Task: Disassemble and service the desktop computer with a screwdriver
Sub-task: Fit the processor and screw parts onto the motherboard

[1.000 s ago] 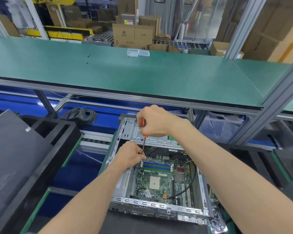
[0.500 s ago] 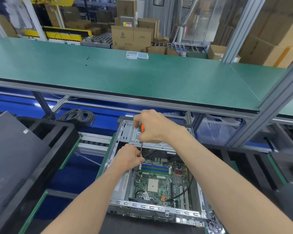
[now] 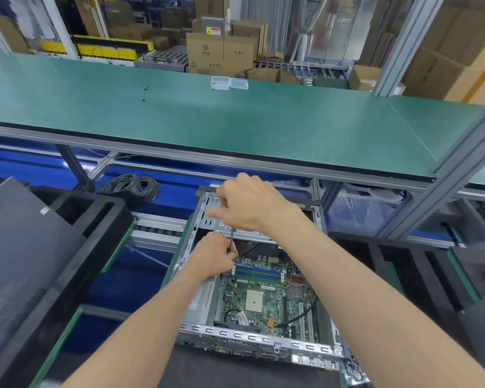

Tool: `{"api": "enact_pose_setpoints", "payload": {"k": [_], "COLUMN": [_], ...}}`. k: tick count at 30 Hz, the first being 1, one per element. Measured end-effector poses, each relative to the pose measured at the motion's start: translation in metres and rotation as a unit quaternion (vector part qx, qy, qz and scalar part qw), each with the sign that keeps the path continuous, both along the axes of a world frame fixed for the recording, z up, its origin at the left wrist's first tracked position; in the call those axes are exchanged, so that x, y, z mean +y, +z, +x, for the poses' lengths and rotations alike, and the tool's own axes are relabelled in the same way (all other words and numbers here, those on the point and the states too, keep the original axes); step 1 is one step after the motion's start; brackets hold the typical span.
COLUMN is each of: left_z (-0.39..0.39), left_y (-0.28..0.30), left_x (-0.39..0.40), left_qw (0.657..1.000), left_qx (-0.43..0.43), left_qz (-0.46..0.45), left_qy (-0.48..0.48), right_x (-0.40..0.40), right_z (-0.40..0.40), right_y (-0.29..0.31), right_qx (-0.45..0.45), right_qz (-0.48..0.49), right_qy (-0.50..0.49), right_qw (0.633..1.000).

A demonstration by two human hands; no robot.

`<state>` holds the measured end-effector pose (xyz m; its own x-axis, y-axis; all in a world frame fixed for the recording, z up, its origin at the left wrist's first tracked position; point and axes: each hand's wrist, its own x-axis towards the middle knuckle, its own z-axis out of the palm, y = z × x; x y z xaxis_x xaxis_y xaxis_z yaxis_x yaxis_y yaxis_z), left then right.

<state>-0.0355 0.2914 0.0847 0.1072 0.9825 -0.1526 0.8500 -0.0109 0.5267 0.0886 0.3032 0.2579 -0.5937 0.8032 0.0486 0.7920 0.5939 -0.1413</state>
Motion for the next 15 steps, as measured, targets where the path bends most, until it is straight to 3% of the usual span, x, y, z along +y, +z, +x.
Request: {"api": "enact_pose_setpoints", "payload": {"k": [2,9,15], "left_z": [0.0,-0.001,0.0], "left_y": [-0.002,-0.004,-0.002], "left_x": [0.001,0.0,0.0], "left_qw": [1.0,0.999,0.999], "left_qx": [-0.003,-0.045,-0.048], "left_qz": [0.002,0.009,-0.005], "left_qy": [0.003,0.024,0.006], "right_x": [0.003,0.01,0.009], "right_z": [-0.002,0.008,0.006], "right_y": [-0.001,0.008,0.0], "right_qx": [-0.029,-0.001,-0.044], "right_qz": [0.016,-0.112,0.012], "right_qy": [-0.021,0.053,-0.041], "right_qw": [0.999,0.992,0.998]}}
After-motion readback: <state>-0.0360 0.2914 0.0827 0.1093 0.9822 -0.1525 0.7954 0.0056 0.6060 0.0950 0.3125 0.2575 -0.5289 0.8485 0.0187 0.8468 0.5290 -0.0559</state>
